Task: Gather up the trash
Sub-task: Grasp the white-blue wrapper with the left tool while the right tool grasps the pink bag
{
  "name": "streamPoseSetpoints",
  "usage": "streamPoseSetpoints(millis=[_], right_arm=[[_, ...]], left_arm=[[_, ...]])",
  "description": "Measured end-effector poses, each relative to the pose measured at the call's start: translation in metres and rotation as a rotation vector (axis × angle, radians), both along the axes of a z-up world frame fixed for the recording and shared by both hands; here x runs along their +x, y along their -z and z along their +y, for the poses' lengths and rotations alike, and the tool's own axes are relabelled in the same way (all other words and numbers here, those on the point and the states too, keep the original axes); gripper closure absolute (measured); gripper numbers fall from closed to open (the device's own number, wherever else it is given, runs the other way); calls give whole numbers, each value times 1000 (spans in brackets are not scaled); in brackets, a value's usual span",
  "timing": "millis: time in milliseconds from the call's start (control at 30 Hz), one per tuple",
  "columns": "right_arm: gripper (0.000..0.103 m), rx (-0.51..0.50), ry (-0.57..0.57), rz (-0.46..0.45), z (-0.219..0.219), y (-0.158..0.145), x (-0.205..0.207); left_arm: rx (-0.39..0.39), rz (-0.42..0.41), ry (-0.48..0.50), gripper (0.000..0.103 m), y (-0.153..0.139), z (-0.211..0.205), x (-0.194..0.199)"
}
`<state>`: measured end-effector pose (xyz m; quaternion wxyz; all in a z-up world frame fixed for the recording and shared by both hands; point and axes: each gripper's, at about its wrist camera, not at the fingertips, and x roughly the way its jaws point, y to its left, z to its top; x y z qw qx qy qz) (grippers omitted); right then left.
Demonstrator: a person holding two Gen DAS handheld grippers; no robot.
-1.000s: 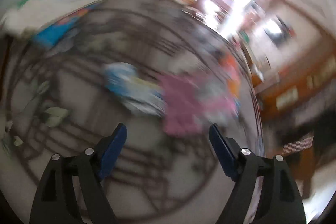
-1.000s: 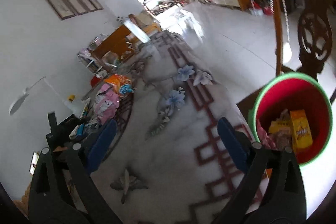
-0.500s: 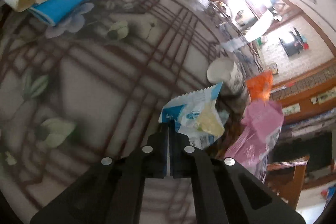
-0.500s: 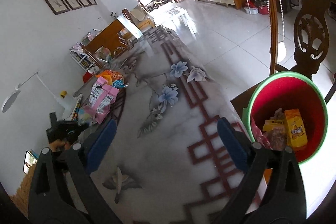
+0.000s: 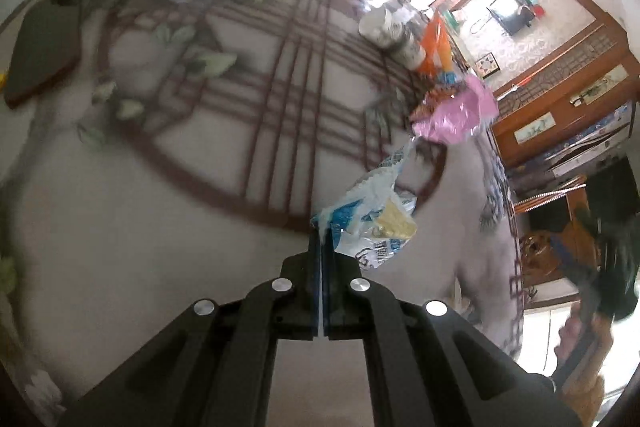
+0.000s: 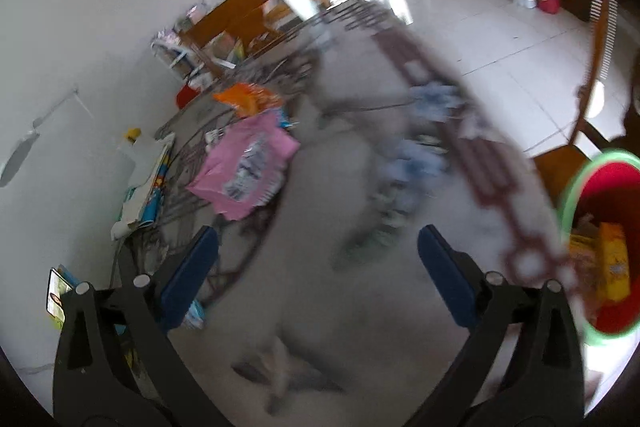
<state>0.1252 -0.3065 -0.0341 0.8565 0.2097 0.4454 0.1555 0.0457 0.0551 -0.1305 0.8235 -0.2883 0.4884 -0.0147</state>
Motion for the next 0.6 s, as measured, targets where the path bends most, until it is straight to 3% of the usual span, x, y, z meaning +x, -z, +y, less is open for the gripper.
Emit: streamPoseSetpoints(millis=[300, 500, 600], right_arm=[[5, -48, -49, 70, 114, 8, 82], [5, -242, -2, 72, 161, 11, 110], [5, -302, -13, 121, 171, 24, 123]], left_arm=[[-38, -39, 16, 103, -2, -1, -1], [-80, -57, 3, 103, -5, 1, -1], [-86, -64, 5, 103, -6, 0, 0]])
